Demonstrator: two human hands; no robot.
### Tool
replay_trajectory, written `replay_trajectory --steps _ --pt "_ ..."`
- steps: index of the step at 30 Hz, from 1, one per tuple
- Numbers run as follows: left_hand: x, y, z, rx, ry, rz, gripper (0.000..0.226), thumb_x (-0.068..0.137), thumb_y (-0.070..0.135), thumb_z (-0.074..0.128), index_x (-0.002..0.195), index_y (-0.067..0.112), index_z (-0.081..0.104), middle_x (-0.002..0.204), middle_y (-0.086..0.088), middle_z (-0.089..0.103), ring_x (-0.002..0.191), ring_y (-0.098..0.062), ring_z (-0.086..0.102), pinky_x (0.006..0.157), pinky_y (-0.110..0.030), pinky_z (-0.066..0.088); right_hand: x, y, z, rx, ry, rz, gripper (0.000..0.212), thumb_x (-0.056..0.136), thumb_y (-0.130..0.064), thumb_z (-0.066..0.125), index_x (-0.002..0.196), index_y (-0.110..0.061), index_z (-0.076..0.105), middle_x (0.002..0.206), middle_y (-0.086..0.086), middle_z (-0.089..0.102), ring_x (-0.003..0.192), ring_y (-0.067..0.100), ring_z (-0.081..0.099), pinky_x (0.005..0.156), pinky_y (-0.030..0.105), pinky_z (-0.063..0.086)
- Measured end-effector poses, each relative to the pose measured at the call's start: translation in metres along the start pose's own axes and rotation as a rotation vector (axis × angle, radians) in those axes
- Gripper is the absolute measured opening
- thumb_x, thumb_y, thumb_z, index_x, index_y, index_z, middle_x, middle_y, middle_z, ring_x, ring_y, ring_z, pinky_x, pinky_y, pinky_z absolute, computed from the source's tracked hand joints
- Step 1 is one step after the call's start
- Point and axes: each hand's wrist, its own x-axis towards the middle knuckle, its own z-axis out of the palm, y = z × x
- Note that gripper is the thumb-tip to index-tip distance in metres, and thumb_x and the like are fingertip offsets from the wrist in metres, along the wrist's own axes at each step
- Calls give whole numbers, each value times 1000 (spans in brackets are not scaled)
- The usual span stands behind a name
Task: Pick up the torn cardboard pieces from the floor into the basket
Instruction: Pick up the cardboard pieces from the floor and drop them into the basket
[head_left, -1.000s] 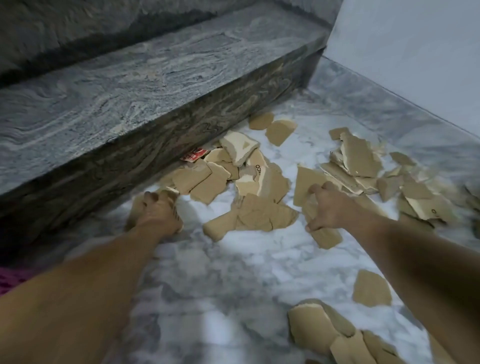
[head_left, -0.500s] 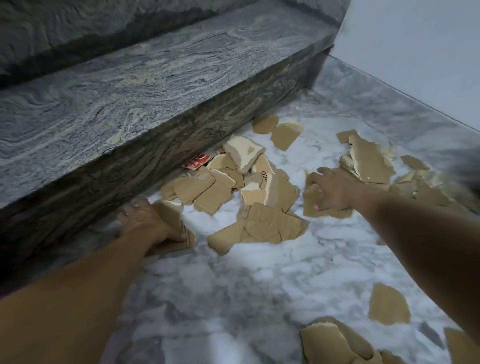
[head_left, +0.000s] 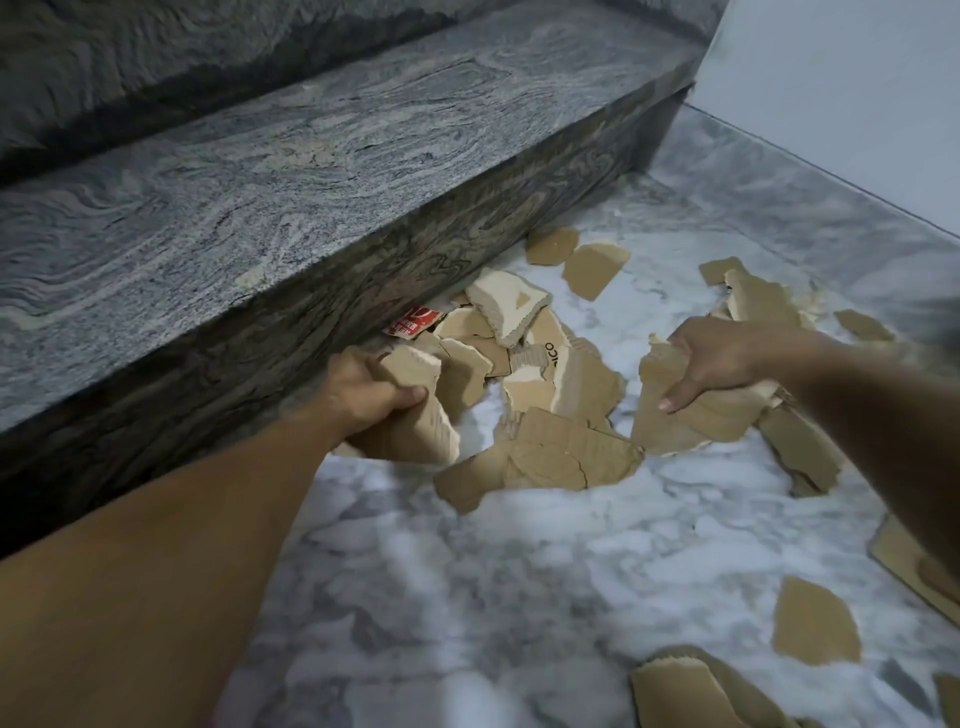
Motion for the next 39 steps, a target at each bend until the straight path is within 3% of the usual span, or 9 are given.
replay_trajectory --steps 3,7,13,16,20,26,32,36,39 --pt "15 5 9 88 9 23 85 37 66 71 103 13 68 120 -13 57 111 -29 57 101 -41 47 -12 -14 -15 86 -19 -5 41 72 -38 83 93 -12 60 99 2 68 93 22 64 75 28 47" --pt "24 11 20 282 34 7 79 84 56 61 143 8 35 146 -17 25 136 -35 25 110 -43 29 -14 -31 -7 382 -98 -63 24 77 -24 80 92 -7 71 87 5 75 79 21 71 68 25 55" --pt "26 11 44 394 152 -93 112 64 55 80 146 9 19 149 -17 22 138 -34 21 110 -43 26 12 -59 29 764 -93 -14 79 69 -32 83 132 5 51 130 12 61 120 27 58 106 38 44" --pt "26 14 51 399 216 -73 116 55 52 87 141 11 22 147 -16 25 136 -34 22 107 -45 28 29 -77 54 655 115 21 81 79 -36 79 140 -2 37 139 12 48 127 29 48 105 38 42" --pt "30 16 45 444 162 -71 127 50 56 88 146 7 21 151 -16 23 141 -34 18 113 -49 23 38 -85 73 503 242 98 89 63 -36 89 130 -9 38 132 13 40 119 30 49 98 42 46" --pt "27 13 44 470 67 -89 125 46 58 88 146 12 28 152 -15 19 143 -35 11 113 -51 18 41 -84 68 583 125 163 83 48 -37 95 110 -4 50 108 11 57 111 30 57 77 33 48" --pt "79 -11 70 182 -58 -17 115 9 70 86 107 12 67 100 2 71 103 -18 66 93 -34 52 35 -81 70 625 118 141 75 59 -27 92 118 -7 49 128 12 46 113 27 51 98 39 48" --pt "14 23 51 77 -75 -6 71 39 30 95 101 8 69 98 -1 65 94 -19 60 90 -32 52 22 -78 64 720 49 100 74 64 -16 90 121 -3 45 120 10 50 105 24 48 87 35 49" --pt "-3 32 43 53 -82 -50 71 45 29 95 108 9 68 106 -1 66 102 -20 60 86 -29 51 11 -75 57 794 27 75 83 63 -15 91 129 -5 42 124 8 46 120 28 47 84 32 44"
